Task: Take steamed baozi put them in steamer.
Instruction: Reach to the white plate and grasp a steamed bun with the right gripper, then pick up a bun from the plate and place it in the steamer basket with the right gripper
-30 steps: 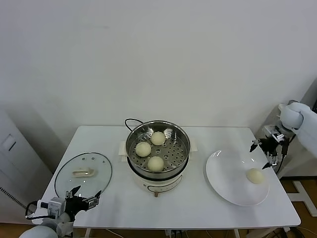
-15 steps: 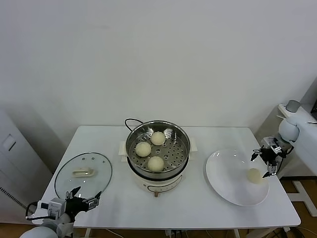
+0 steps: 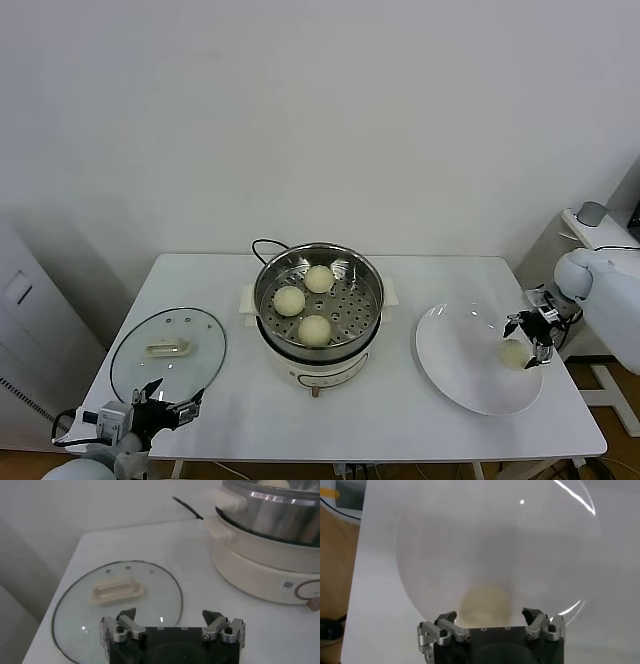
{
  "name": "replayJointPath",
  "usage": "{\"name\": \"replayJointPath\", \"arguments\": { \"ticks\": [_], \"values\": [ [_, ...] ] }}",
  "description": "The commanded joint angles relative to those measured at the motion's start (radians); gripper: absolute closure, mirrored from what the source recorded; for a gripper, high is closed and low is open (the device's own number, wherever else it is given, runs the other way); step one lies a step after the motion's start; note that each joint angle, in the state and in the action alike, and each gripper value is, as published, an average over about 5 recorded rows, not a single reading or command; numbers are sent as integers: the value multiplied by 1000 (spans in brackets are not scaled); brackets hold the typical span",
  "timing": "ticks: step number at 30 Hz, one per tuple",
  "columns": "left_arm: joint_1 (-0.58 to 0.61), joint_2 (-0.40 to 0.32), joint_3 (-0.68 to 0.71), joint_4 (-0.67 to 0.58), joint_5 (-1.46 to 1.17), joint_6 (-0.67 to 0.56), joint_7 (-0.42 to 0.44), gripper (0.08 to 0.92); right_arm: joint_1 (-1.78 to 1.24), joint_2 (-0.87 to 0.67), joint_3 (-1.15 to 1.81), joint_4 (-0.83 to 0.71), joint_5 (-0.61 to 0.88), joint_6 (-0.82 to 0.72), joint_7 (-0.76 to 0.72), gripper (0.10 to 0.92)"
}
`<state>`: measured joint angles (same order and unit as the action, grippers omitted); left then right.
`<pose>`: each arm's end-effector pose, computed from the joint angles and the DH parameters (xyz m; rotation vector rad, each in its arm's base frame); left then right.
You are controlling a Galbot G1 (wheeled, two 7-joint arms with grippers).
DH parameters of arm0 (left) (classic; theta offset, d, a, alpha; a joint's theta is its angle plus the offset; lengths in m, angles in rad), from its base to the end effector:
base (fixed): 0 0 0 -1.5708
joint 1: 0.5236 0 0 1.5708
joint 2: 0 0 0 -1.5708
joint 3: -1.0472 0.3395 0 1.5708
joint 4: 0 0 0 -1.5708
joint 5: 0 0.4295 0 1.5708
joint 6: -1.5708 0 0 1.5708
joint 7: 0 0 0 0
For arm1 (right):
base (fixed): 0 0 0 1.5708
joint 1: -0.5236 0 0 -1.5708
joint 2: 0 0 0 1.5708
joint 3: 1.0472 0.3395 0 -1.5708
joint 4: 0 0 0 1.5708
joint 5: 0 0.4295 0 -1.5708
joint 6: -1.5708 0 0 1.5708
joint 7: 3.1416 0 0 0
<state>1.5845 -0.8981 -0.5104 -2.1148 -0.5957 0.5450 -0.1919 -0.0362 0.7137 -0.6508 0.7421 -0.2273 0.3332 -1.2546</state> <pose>0.2672 0.0692 -0.2694 -0.1953 -2.5003 -0.1739 0.5950 -0.3207 -0.2406 1.3800 -1.2114 1.3137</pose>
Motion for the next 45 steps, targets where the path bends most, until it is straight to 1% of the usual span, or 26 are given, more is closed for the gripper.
{"name": "replayJointPath", "arguments": {
  "ticks": [1,3,10,14,17,20,25,30,34,45],
  "values": [
    [1,0,-2,-1,1,-1,0,177,-38,26,57,-23,-49,4,8,309],
    [1,-1,-2,-2,1,-1,0,177,-40,30,67,-28,-53,5,11,332],
    [5,-4,-4,-7,1,-1,0,177,-35,30,73,-31,-63,4,5,467],
    [6,-5,-5,-7,2,0,-1,177,-19,12,55,-8,-51,1,-8,510],
    [6,-8,-5,-8,3,0,-2,177,20,-19,1,30,-8,-12,-26,527],
    [6,-9,-6,-9,4,2,-3,177,89,-63,-94,96,88,-47,-47,532],
    [2,-8,-7,-14,7,11,-8,177,288,-141,-327,235,329,-182,-87,533],
    [2,-11,-5,-20,13,14,-9,177,553,-149,-578,350,532,-288,-96,533],
    [4,-8,-6,-23,17,14,-9,177,681,-107,-703,407,662,-358,-88,533],
    [7,-10,-8,-30,18,12,-9,177,886,132,-868,463,884,-536,-19,531]
  ]
}}
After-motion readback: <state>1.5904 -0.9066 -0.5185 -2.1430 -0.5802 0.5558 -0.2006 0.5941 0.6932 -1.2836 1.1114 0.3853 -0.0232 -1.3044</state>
